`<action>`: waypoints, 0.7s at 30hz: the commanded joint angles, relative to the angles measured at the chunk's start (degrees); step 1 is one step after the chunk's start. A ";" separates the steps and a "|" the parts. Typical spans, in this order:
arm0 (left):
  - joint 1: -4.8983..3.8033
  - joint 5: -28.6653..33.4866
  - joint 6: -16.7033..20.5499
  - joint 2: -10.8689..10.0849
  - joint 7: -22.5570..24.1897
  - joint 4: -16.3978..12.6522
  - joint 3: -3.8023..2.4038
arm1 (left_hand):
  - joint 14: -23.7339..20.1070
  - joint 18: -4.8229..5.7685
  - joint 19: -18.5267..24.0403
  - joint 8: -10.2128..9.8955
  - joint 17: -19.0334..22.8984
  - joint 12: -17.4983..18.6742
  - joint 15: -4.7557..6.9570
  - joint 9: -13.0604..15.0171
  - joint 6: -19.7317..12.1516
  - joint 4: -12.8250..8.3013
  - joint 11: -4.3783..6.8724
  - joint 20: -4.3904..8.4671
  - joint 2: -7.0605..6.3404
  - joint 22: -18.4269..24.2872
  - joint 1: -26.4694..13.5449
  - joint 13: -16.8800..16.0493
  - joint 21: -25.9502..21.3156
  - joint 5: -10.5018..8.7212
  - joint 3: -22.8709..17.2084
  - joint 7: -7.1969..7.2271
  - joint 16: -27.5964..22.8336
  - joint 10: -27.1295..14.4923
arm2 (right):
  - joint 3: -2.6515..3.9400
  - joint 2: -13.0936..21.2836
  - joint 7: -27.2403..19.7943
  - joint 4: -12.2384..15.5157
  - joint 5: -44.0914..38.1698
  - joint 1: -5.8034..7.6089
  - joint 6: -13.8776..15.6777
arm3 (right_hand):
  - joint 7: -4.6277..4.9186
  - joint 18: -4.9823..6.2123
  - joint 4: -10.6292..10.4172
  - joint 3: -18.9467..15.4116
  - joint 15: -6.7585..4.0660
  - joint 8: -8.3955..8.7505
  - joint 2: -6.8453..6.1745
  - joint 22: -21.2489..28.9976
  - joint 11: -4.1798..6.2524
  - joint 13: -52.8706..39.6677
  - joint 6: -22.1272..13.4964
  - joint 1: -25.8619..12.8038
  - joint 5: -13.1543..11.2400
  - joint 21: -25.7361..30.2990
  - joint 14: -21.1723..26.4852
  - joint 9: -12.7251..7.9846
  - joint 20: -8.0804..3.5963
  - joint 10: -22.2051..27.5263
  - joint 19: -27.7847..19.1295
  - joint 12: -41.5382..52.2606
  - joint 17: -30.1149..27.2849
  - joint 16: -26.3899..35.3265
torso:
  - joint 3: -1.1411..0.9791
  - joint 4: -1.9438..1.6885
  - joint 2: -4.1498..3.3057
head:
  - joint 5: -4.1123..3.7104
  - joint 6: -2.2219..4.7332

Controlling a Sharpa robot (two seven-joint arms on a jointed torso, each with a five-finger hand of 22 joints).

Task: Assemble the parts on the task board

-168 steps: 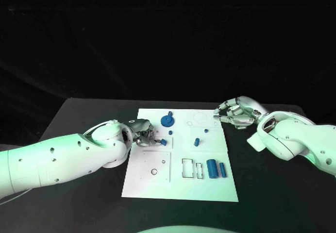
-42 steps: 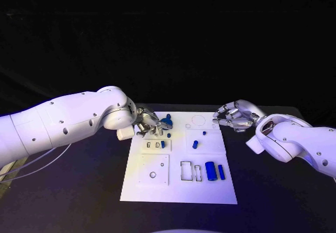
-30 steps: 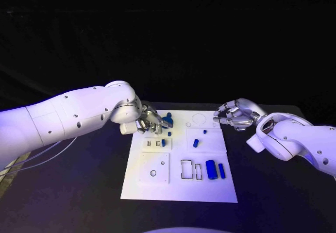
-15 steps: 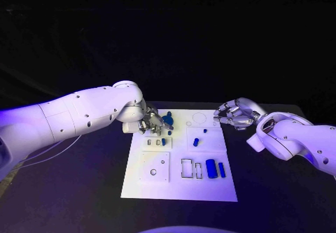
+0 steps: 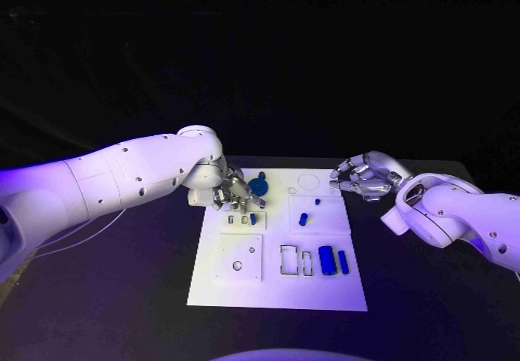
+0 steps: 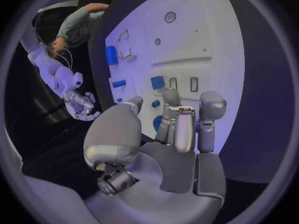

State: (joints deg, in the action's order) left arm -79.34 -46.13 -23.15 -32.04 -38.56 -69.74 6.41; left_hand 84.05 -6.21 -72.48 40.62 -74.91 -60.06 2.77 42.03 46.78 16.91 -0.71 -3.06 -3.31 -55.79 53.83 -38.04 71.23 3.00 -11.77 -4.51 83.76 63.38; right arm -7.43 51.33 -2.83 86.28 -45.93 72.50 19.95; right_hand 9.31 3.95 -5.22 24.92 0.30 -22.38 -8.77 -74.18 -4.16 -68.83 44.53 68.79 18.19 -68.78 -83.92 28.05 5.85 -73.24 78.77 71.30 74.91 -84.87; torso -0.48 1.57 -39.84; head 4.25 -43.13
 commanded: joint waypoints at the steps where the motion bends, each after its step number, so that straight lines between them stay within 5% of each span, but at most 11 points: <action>1: 0.13 -0.08 -1.89 0.42 -0.49 0.16 0.14 | 2.43 -0.64 0.11 0.16 -3.77 0.02 0.19 0.07 -0.32 -0.06 0.15 0.09 -0.04 -0.20 0.64 -0.21 -0.22 0.16 0.13 -0.10 0.11 -0.17 | 0.00 -0.05 0.00 0.02 -0.41 -0.08 -0.61 | -0.11 1.05 -0.12 0.35 -0.38 -0.24 -0.09 -0.03 -0.06 0.01 -0.34 0.53 0.20 0.30 -3.24 -0.08 0.05 0.13 -0.29 0.34 2.87 0.20 | 0.09 -0.11 0.01 | -0.20 -0.10; 21: 0.91 -0.46 -1.04 1.69 -0.64 0.63 0.51 | 2.54 -0.56 -0.13 -0.04 -4.06 -0.42 0.17 0.42 -0.50 -0.10 0.15 0.03 1.30 -0.75 2.81 -0.63 0.14 0.19 -1.17 -0.10 0.35 0.07 | 0.00 -0.16 -0.21 0.03 -0.42 -0.20 -0.55 | -0.10 1.06 -0.12 0.40 -0.39 -0.30 -0.11 -0.01 -0.06 0.07 -0.35 0.54 0.50 0.34 -3.24 -0.11 0.04 0.17 -0.31 0.30 2.85 0.21 | 0.09 -0.12 0.04 | -0.22 -0.37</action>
State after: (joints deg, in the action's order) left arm -78.48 -46.41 -23.70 -30.53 -39.09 -69.12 6.92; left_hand 84.05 -6.21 -72.48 40.61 -74.91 -60.29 2.76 42.40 46.60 16.82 -0.71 -3.07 -2.07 -56.47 56.14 -38.61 71.23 3.00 -12.68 -4.70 83.76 63.38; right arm -7.43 51.23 -2.82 86.28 -45.93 72.35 19.96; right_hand 9.31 3.96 -5.38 25.08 0.30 -22.37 -8.77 -74.18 -4.16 -68.84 44.52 68.79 18.53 -68.78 -83.92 27.99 5.85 -73.24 78.77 71.30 74.90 -84.87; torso -0.40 1.46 -39.82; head 4.02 -43.47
